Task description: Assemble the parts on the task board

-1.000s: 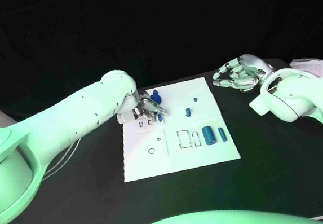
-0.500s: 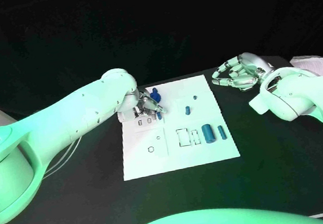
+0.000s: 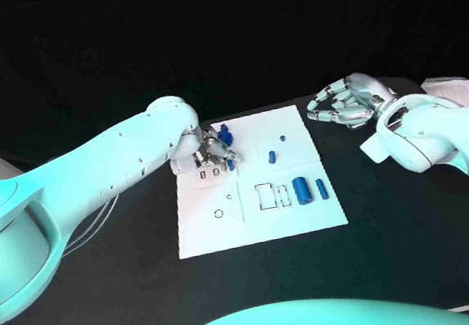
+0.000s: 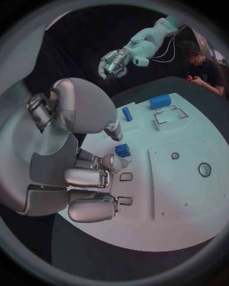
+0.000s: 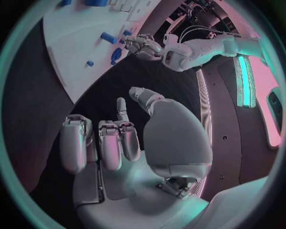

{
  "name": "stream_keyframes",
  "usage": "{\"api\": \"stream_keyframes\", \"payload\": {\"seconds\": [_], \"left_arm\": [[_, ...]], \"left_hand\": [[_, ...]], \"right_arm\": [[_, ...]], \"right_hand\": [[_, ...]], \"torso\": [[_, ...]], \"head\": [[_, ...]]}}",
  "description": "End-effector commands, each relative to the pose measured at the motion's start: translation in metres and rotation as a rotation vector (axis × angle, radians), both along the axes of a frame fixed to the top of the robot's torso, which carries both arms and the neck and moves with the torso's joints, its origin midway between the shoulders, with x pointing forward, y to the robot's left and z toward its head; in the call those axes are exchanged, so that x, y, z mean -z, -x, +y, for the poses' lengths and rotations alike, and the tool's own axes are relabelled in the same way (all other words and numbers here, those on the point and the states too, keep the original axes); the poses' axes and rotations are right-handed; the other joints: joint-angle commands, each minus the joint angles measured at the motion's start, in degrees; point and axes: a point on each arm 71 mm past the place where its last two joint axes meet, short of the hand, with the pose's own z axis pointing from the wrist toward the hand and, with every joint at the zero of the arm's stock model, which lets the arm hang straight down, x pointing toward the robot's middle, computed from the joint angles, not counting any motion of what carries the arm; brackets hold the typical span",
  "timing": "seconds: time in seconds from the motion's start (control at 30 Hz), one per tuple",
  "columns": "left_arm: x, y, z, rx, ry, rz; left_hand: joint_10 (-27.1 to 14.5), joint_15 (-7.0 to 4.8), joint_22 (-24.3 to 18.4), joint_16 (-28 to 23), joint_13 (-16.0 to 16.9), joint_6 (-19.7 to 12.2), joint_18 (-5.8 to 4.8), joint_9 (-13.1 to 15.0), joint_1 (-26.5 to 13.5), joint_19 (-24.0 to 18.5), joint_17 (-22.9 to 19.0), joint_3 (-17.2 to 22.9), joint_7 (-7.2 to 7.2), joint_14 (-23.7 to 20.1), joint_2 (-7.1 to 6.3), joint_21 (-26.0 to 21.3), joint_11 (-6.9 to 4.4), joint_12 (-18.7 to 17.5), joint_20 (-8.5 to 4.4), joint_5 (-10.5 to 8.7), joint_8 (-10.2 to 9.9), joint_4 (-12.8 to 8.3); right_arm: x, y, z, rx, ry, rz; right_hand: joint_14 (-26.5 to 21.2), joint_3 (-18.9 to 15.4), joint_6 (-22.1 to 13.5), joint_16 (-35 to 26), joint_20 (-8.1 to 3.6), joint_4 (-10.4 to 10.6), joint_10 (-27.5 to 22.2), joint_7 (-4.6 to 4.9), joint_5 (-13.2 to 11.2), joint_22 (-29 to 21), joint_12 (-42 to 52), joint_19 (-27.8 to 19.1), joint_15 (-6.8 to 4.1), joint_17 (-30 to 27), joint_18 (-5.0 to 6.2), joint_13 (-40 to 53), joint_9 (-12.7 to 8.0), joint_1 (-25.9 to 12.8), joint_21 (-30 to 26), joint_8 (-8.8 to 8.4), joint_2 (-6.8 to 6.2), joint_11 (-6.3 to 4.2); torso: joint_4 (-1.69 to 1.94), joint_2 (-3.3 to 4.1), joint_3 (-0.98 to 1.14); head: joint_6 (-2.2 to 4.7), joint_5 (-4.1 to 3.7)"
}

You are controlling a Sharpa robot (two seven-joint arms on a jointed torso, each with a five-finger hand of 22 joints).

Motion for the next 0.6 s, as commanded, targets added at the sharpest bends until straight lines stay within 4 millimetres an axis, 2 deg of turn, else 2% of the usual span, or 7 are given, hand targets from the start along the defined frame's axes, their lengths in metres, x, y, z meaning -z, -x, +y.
{"api": "stream_keyframes", "payload": {"seconds": [0.03,0.13,0.17,0.43,0.6], "left_arm": [[0.0010,0.0013,-0.0025,0.013,0.012,0.014],[0.0011,0.0016,-0.0028,0.014,0.016,0.018],[0.0013,0.0019,-0.0029,0.014,0.019,0.020],[0.0017,0.0028,-0.0027,0.005,0.046,0.034],[0.0014,0.0027,-0.0033,-0.007,0.067,0.033]], "left_hand": [[-0.27,0.00,-0.01,-0.06,0.06,-0.03,-0.72,0.06,0.51,-0.36,14.60,0.16,-0.15,5.82,0.05,0.21,-0.18,-0.30,0.14,-0.14,0.18,-0.17],[-0.27,-0.02,0.06,-0.05,0.07,0.07,-0.74,0.28,1.38,-0.35,14.61,0.40,-0.18,5.83,0.22,0.25,-0.21,-0.32,0.14,-0.14,0.32,-0.23],[-0.19,-0.07,0.15,-0.08,0.21,0.27,-0.75,0.68,3.06,-0.33,14.59,1.24,-0.26,5.82,0.47,0.30,-0.29,-0.26,0.14,-0.13,0.61,-0.61],[0.03,-0.42,0.25,0.06,0.52,0.70,-0.74,2.79,7.56,-0.37,14.69,5.32,-0.71,5.87,0.76,0.34,-0.72,-0.27,0.04,-0.07,1.85,-2.09],[0.10,-0.53,0.31,0.10,0.52,0.73,-0.76,3.52,8.09,-0.36,14.72,6.54,-0.85,5.88,0.65,0.37,-0.85,-0.33,-0.03,-0.07,2.21,-2.44]], "right_arm": [[-0.0005,0.0001,0.0014,-0.007,0.005,-0.003],[-0.0004,0.0000,0.0017,-0.007,0.005,-0.003],[-0.0004,-0.0001,0.0018,-0.007,0.005,-0.003],[-0.0001,-0.0006,0.0026,-0.009,0.006,-0.001],[0.0000,-0.0009,0.0028,-0.009,0.006,0.000]], "right_hand": [[6.07,-0.04,-0.50,0.23,0.38,0.21,6.08,-0.06,0.25,0.05,0.19,0.86,0.51,15.09,0.06,15.05,0.09,-0.15,0.10,-0.20,-0.24,0.41],[6.07,-0.01,-0.47,0.23,0.42,0.21,6.08,-0.05,0.28,0.05,0.19,0.85,0.54,15.09,0.06,15.05,0.12,-0.11,0.10,-0.25,-0.18,0.42],[6.07,-0.01,-0.47,0.23,0.42,0.21,6.08,-0.05,0.28,0.05,0.19,0.85,0.54,15.09,0.06,15.05,0.12,-0.11,0.10,-0.25,-0.18,0.42],[6.07,-0.01,-0.47,0.23,0.42,0.21,6.08,-0.05,0.28,0.05,0.19,0.85,0.54,15.09,0.06,15.05,0.12,-0.11,0.10,-0.25,-0.18,0.42],[6.07,-0.01,-0.47,0.23,0.42,0.21,6.08,-0.05,0.28,0.05,0.19,0.85,0.54,15.09,0.06,15.05,0.12,-0.11,0.10,-0.25,-0.18,0.42]], "torso": [[0.10,-0.02,0.00],[0.10,-0.05,0.04],[0.10,-0.05,0.04],[0.06,-0.01,0.08],[0.08,-0.02,0.10]], "head": [[-0.16,0.00],[-0.20,0.08],[-0.21,0.07],[-0.26,0.08],[-0.26,0.12]]}}
